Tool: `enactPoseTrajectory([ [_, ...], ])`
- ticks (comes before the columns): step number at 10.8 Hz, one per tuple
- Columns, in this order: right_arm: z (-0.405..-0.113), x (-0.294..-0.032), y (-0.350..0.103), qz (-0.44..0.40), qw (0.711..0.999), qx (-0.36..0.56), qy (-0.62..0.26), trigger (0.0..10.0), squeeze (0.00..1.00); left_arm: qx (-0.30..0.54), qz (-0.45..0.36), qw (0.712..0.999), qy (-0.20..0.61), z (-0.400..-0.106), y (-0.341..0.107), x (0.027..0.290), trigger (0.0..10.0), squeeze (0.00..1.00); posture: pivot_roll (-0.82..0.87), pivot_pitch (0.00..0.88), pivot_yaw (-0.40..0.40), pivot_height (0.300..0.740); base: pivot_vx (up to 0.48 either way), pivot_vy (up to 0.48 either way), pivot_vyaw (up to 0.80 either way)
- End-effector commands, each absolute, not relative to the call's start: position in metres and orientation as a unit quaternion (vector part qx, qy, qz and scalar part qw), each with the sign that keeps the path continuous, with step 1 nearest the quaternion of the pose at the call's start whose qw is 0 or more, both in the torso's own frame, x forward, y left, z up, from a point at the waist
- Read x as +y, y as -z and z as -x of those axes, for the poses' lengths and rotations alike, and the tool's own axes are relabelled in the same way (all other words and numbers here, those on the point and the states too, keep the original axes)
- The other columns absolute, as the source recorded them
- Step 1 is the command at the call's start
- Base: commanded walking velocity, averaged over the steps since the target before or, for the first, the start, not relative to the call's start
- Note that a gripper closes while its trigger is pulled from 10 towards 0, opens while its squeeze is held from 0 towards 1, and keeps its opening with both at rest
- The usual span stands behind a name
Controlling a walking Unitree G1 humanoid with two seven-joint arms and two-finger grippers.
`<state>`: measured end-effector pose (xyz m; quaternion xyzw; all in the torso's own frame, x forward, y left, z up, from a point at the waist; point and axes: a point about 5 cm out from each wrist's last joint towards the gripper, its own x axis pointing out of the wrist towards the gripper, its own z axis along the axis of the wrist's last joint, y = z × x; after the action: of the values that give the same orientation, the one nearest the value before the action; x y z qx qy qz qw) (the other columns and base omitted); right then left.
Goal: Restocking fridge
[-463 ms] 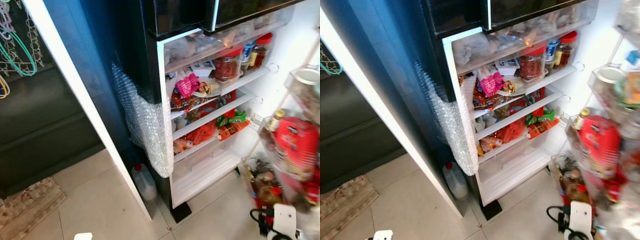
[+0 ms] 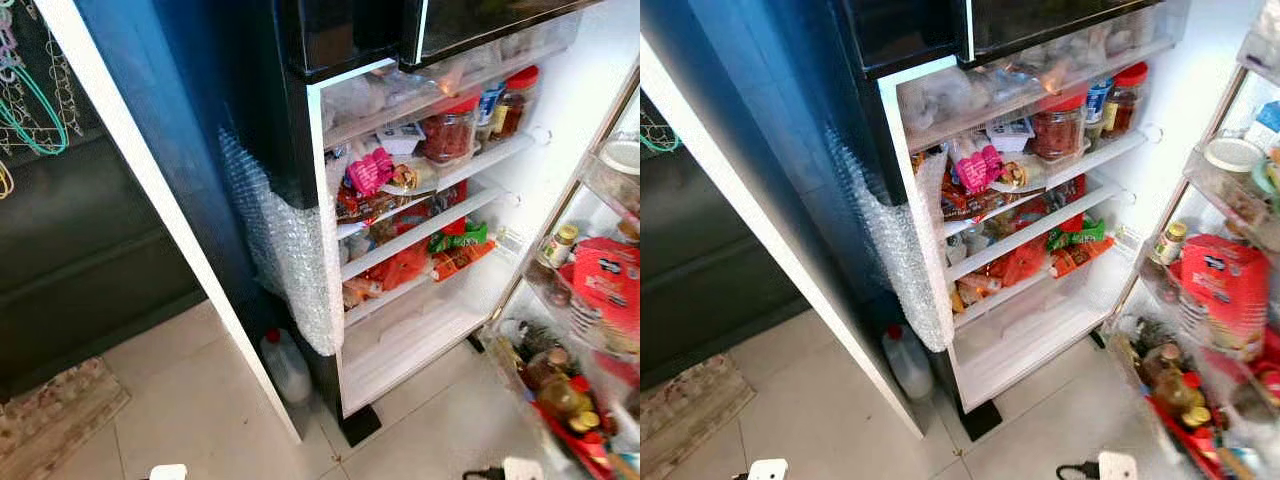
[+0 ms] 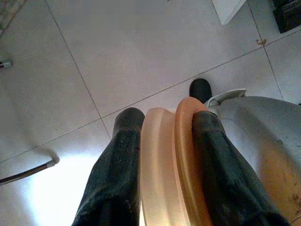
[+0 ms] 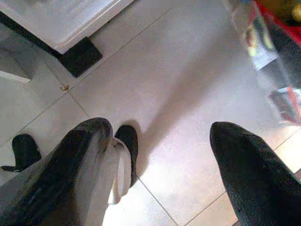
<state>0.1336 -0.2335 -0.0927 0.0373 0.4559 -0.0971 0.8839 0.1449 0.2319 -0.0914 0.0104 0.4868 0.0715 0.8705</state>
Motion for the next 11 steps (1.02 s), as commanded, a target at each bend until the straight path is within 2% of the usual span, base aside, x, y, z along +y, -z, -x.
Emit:
enactPoseTrajectory([
  [1,-0.123,-0.235,0.096,-0.036,0.875,0.473,0.097,10.0,0.00,0.493,-0.004,0.867,-0.068,-0.140,0.094,0.231,10.0,0.00,-0.12,0.083,0.071,0.740,0.000,-0.266,0.00],
  [2,-0.121,-0.238,0.096,-0.033,0.873,0.477,0.096,10.0,0.00,0.493,-0.004,0.867,-0.069,-0.140,0.094,0.231,10.0,0.00,-0.12,0.085,0.070,0.740,0.000,-0.266,0.00],
  [4,-0.119,-0.242,0.096,-0.030,0.871,0.479,0.100,10.0,0.00,0.492,-0.003,0.868,-0.070,-0.141,0.093,0.231,10.0,0.00,-0.12,0.090,0.069,0.740,0.000,-0.266,0.66],
  [11,-0.130,-0.240,0.094,-0.048,0.873,0.475,0.103,10.0,0.00,0.485,-0.002,0.872,-0.063,-0.150,0.091,0.226,10.0,0.00,-0.12,0.069,0.065,0.740,0.000,-0.265,0.00],
])
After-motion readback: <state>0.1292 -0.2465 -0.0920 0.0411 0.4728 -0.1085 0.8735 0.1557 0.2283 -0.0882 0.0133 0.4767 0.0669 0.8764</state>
